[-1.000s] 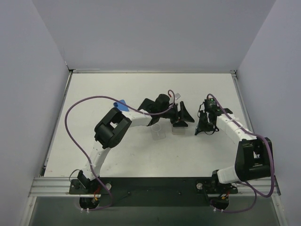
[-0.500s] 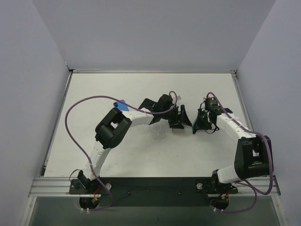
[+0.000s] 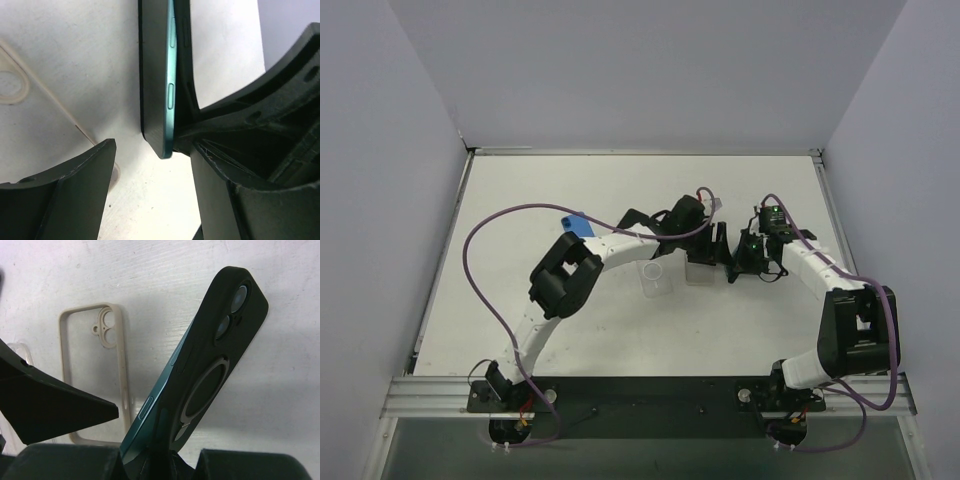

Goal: Take the phone out of the phone case
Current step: Remove the phone case from the phone, then place the phone at the center of the board, then place the phone case at the center of the board, then reset both arms

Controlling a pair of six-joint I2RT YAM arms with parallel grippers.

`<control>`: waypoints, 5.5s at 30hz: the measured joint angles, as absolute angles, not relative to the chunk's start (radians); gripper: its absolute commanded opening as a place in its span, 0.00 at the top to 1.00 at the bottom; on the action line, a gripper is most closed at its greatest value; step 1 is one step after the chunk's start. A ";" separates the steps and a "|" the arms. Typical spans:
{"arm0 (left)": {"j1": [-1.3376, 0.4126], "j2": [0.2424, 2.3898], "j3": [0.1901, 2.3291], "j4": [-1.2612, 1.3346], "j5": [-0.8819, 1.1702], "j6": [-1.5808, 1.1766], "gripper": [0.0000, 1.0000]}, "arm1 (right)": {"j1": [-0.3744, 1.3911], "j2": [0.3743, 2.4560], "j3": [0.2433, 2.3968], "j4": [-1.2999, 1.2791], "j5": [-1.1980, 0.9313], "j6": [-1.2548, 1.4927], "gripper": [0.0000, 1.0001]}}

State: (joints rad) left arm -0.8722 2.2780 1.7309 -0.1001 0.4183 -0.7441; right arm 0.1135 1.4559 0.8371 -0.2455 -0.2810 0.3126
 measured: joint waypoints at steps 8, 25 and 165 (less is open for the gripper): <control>-0.875 2.306 1.763 -0.146 0.383 -0.709 0.41 | 0.110 1.456 0.833 -0.237 -0.293 0.313 1.00; -0.922 2.351 1.915 -0.267 0.369 -0.653 0.92 | 0.079 1.425 0.805 -0.240 -0.295 0.316 1.00; -0.494 1.321 1.155 -0.339 0.266 -0.577 0.07 | -0.014 0.848 0.739 -0.417 0.282 0.652 0.00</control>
